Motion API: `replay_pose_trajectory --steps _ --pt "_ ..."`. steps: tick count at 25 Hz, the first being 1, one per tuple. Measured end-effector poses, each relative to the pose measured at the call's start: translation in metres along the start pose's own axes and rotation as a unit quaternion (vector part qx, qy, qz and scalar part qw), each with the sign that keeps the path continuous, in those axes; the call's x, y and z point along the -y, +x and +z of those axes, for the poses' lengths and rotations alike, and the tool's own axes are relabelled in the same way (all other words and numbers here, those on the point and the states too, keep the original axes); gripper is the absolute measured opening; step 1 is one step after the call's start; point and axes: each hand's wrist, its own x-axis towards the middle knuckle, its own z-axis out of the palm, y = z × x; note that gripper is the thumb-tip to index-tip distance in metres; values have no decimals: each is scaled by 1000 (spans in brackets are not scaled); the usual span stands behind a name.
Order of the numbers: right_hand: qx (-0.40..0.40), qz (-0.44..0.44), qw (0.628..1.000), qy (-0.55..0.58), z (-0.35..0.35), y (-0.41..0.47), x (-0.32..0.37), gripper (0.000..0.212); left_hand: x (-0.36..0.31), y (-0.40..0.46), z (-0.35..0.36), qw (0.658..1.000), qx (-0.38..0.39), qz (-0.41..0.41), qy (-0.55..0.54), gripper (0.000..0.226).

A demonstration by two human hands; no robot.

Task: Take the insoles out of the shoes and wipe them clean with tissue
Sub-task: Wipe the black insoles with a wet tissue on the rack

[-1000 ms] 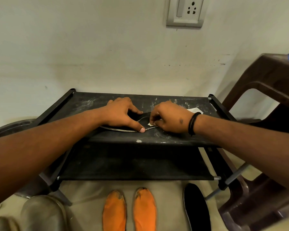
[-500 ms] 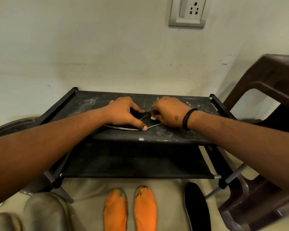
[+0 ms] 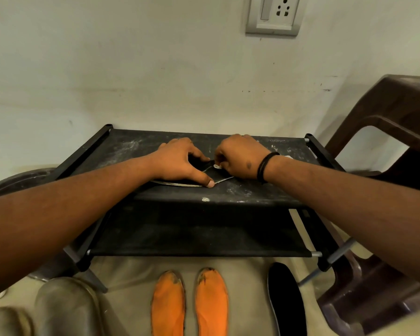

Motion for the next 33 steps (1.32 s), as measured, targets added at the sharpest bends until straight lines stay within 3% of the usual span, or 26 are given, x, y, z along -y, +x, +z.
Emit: replay_pose_trajectory --steps 4,8,11,17,21,25,33 --pt "-20 24 999 29 2 9 -2 14 -1 -2 -1 1000 2 4 -9 102" --pt "38 -16 999 2 0 -4 0 12 -1 -2 -1 1000 -7 7 -17 99" --pt "57 -22 998 9 -4 -10 -1 12 -3 -2 -1 1000 -16 13 -18 82" --pt "-17 43 999 22 3 17 -5 7 -5 -1 -2 1000 -5 3 -21 102" --pt "12 60 998 -2 4 6 -29 5 -4 -1 -3 1000 -4 1 -30 101" --pt "15 126 991 44 1 -12 -76 6 -4 -1 -1 999 -13 -6 -45 99" --pt "1 88 992 90 7 9 -40 12 -6 2 -2 999 -9 2 -36 98"
